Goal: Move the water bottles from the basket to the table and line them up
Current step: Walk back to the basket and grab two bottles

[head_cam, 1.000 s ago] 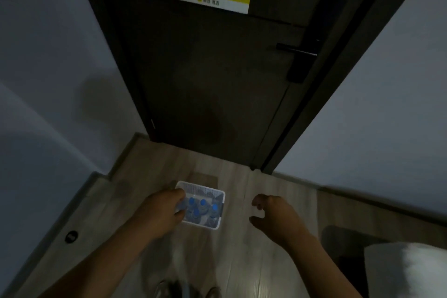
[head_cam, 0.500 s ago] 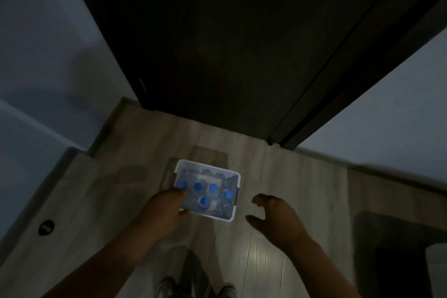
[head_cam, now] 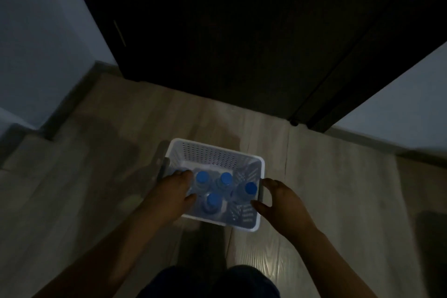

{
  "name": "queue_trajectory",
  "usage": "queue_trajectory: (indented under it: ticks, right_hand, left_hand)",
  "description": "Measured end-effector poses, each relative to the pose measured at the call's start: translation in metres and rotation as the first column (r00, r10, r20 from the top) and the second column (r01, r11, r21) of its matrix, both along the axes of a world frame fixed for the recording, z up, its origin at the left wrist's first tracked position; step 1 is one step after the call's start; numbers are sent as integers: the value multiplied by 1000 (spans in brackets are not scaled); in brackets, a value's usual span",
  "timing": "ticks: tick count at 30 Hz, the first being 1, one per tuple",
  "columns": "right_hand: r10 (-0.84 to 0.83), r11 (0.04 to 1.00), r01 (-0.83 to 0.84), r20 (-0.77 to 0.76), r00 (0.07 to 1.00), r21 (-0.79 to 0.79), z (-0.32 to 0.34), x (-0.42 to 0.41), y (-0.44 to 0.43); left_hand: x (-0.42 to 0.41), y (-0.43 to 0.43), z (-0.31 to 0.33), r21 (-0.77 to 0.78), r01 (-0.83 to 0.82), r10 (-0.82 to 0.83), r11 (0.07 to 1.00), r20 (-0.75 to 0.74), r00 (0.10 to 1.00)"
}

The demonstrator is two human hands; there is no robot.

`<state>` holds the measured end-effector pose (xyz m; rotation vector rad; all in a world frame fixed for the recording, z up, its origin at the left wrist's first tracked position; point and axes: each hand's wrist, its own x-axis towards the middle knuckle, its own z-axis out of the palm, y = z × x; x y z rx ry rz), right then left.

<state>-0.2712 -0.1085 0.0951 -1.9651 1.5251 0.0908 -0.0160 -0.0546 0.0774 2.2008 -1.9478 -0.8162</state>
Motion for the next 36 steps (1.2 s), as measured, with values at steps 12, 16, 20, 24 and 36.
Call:
queue_trajectory:
  ticks: [12,16,20,24,36]
  right_hand:
    - [-68,994,76,95,993,-84,-92,-1,-7]
    - [-86,984,110,163,983,-141,-107,2,-6]
    - [-162,971,208,318,934,-117,-119,5,-3]
    - [-208,941,303,445,871,-153,-133,8,2]
    - [-243,888,442,691,681,-123,-112,13,10]
  left_hand:
    - [-2,-25,-72,20,-80,82,997,-144,986]
    - [-5,-33,-82,-35,-90,84,995,-133,988]
    - [-10,-36,-96,-94,-190,159,977,-271,949]
    - [-17,-33,-112,-103,-369,272,924,-503,821]
    - [-23,-21,-109,-61,-483,328,873,-659,677]
